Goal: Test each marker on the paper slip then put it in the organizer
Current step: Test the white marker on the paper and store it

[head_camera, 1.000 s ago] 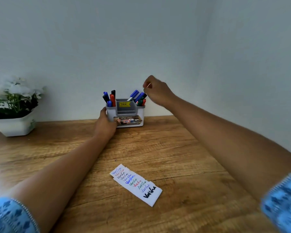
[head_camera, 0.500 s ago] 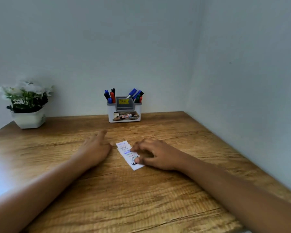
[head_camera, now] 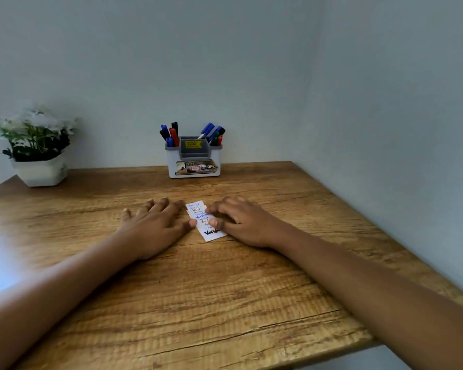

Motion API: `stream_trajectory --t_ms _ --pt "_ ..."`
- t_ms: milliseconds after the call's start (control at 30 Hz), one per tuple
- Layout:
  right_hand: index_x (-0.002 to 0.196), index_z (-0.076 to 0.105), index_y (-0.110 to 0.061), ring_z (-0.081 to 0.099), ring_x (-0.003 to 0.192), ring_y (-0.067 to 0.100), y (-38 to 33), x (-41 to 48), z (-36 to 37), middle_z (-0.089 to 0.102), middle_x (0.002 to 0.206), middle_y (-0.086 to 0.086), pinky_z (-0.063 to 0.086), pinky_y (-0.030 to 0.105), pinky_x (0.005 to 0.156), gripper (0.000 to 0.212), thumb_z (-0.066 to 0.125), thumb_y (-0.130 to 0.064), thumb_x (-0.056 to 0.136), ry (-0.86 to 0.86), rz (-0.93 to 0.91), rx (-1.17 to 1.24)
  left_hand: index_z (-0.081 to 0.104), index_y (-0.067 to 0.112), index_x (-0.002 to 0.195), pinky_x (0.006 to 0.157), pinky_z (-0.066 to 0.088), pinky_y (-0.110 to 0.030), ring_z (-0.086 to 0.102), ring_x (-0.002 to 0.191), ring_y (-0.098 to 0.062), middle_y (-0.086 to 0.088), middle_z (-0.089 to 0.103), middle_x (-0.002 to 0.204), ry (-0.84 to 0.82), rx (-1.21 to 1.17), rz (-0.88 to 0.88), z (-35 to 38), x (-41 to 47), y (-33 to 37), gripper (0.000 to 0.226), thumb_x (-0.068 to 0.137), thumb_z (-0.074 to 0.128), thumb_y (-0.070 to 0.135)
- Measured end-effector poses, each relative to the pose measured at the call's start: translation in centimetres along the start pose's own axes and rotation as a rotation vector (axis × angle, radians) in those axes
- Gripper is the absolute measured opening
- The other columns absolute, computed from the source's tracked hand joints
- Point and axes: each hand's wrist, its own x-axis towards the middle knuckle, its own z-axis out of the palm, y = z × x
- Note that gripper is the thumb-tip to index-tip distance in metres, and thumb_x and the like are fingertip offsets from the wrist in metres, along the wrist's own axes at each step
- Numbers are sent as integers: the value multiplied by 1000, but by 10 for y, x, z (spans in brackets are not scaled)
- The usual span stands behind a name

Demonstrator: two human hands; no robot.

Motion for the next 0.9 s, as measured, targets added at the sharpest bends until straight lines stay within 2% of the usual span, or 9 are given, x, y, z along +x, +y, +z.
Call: stream_trajectory --t_ms 167,300,433,600,767,900 --pt "138 40 -28 35 132 16 2 -4 6 44 143 -5 29 44 106 43 30 -44 99 33 81 -6 -2 44 149 118 3 -54 -3 148 -18 7 -2 161 -30 17 52 2 -7 -2 96 65 -1 91" --pt "143 31 -30 23 140 14 0 -15 7 29 153 -8 15 39 112 50 26 -49 97 -13 135 -69 -13 45 146 118 1 -49 -11 147 -14 10 -11 159 -23 40 80 5 -7 -5 101 54 -14 86" --pt "143 28 -34 19 142 11 -6 -17 9 23 155 -12 14 42 114 67 8 -60 85 38 161 -85 -13 45 147 118 -3 -45 -17 145 -10 11 -16 158 25 0 107 8 -13 -7 95 62 -13 85" --pt "142 34 -30 24 143 17 -13 -18 10 29 154 -4 13 52 113 59 16 -55 91 56 288 -118 1 41 151 118 0 -47 -10 146 -13 8 -6 160 44 -74 100 7 -17 -6 89 74 -2 84" --pt "140 41 -28 34 139 21 -19 -19 5 39 150 1 19 54 110 53 31 -50 92 16 363 -123 12 35 152 117 6 -54 -1 148 -20 2 2 161 -10 -96 81 2 -17 -2 82 83 11 78" --pt "140 40 -28 34 139 22 -22 -19 3 38 150 1 21 56 110 53 35 -50 92 -25 384 -117 6 35 152 117 4 -54 -4 148 -20 3 -1 161 -33 -98 64 -2 -19 -1 80 84 10 76"
